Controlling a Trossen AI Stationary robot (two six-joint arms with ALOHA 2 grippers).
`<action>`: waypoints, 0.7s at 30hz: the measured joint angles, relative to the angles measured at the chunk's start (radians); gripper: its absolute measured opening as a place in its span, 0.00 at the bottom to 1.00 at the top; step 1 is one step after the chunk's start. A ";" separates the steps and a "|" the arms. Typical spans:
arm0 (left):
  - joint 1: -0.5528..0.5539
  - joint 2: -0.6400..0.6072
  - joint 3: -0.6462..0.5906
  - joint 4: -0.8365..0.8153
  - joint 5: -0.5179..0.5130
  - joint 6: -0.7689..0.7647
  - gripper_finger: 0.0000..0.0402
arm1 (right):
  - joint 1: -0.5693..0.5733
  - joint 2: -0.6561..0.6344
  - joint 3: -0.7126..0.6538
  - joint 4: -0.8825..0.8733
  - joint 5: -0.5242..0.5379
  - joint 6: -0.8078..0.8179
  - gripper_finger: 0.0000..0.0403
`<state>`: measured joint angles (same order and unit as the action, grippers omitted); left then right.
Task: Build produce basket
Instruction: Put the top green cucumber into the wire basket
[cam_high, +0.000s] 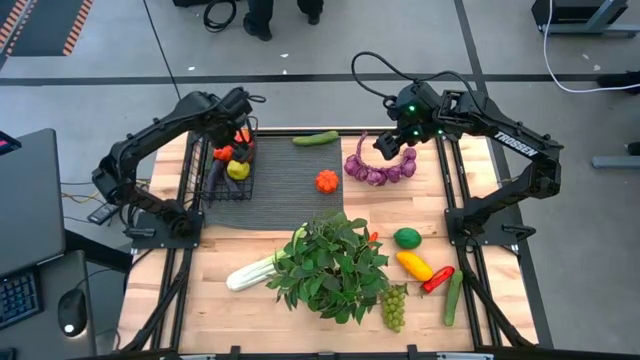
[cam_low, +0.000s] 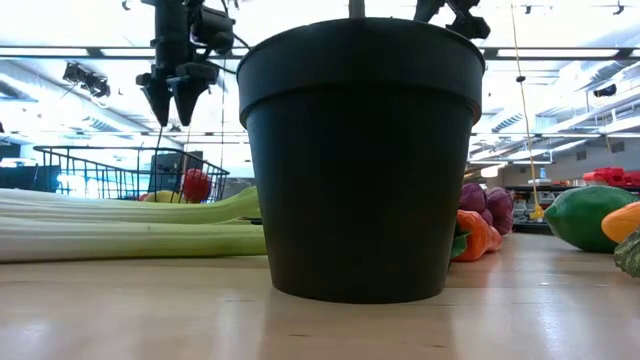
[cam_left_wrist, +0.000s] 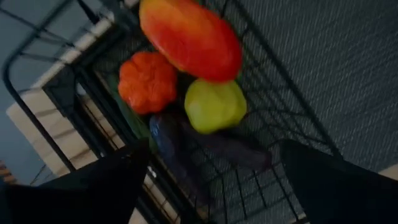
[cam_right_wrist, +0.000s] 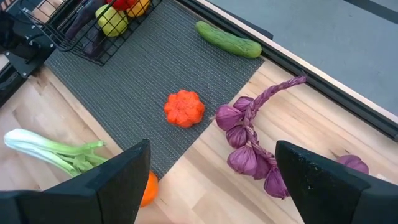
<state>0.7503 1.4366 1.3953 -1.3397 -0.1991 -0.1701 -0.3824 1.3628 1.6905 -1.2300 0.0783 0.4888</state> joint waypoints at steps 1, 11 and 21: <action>0.000 -0.004 0.001 0.011 -0.003 0.002 0.93 | 0.000 0.000 0.000 0.000 0.000 -0.005 0.86; -0.021 0.004 0.031 0.286 0.037 0.069 0.97 | -0.022 0.000 0.000 0.029 0.005 -0.020 0.86; -0.079 0.160 0.031 0.508 0.065 0.118 0.97 | -0.028 0.010 0.000 0.080 0.026 -0.013 0.86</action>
<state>0.6715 1.5965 1.4261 -0.8313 -0.1339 -0.0517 -0.4103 1.3727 1.6909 -1.1497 0.1040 0.4760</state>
